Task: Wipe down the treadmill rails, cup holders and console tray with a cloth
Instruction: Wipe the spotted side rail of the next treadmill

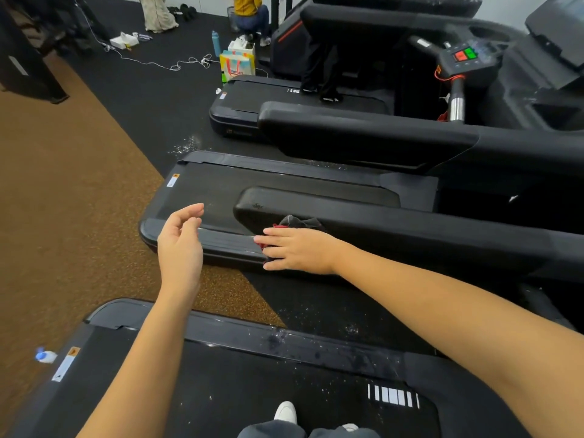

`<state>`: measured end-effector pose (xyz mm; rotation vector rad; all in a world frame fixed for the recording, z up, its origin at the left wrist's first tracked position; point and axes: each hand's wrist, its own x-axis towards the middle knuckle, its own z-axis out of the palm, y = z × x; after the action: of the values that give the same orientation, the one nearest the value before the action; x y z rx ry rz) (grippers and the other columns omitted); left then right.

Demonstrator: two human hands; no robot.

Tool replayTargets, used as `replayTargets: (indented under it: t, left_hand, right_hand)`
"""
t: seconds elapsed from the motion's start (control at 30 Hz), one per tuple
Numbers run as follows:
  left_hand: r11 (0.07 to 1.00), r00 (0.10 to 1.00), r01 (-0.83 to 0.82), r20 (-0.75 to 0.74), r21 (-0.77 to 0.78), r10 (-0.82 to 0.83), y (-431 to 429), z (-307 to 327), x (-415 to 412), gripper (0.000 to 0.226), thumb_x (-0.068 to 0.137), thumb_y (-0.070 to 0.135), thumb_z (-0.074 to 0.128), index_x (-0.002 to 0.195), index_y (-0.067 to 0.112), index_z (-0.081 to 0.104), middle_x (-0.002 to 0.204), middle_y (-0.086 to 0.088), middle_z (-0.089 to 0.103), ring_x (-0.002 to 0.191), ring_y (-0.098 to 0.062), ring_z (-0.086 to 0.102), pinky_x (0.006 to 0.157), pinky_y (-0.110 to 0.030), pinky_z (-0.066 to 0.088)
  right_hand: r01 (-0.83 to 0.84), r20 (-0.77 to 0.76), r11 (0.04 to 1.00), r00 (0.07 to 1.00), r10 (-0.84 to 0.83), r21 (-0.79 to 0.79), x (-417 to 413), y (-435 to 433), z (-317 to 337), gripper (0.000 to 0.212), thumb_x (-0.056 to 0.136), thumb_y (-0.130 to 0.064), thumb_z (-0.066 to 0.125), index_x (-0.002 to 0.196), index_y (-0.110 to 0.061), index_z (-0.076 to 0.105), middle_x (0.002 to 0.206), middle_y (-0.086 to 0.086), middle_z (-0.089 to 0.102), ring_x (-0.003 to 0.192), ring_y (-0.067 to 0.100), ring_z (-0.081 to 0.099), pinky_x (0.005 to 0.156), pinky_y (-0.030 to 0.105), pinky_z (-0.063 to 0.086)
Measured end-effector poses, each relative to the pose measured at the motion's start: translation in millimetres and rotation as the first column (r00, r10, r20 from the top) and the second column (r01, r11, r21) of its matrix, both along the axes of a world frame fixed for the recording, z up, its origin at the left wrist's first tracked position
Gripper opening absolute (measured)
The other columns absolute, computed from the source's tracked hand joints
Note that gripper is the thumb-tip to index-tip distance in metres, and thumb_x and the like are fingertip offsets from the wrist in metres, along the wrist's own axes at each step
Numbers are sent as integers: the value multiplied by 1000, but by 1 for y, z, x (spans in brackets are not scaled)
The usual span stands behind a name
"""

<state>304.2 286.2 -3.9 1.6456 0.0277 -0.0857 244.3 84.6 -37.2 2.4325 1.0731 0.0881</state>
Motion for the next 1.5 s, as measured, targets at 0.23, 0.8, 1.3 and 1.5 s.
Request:
replayTargets:
  t: [0.23, 0.8, 1.3, 1.5]
  left_hand:
    - [967, 974, 217, 40, 134, -224, -39, 6, -30, 27, 95, 9, 42, 113, 16, 61, 108, 7, 61, 97, -6, 54, 86, -21, 44]
    - [431, 479, 863, -160, 263, -863, -187, 32, -168, 28, 86, 48, 55, 95, 22, 60, 88, 5, 66, 75, -3, 60, 61, -12, 46]
    - [24, 27, 999, -146, 28, -989, -273, 44, -263, 35, 77, 28, 73, 103, 7, 62, 105, -18, 66, 101, -34, 62, 92, -55, 47]
    - [-80, -57, 990, -188, 116, -981, -296, 31, -286, 26, 75, 29, 75, 95, 15, 66, 96, -9, 70, 93, -28, 66, 88, -50, 51]
  right_hand:
    - [320, -25, 785, 932, -362, 530, -55, -9, -2, 66, 78, -2, 68, 137, -19, 45, 134, 7, 55, 129, 29, 45, 112, 43, 24]
    - [167, -609, -635, 539, -582, 754, -209, -63, 69, 45, 99, -26, 43, 142, -30, 32, 134, -21, 39, 121, -10, 40, 99, 8, 35]
    - [-73, -747, -964, 618, -245, 256, -396, -90, 80, 43, 91, -18, 54, 127, -40, 45, 120, 7, 63, 112, 22, 61, 92, 38, 51]
    - [-195, -821, -875, 302, -484, 444, -433, -76, 70, 45, 88, -16, 64, 118, -46, 49, 116, -1, 60, 106, 14, 62, 86, 31, 54]
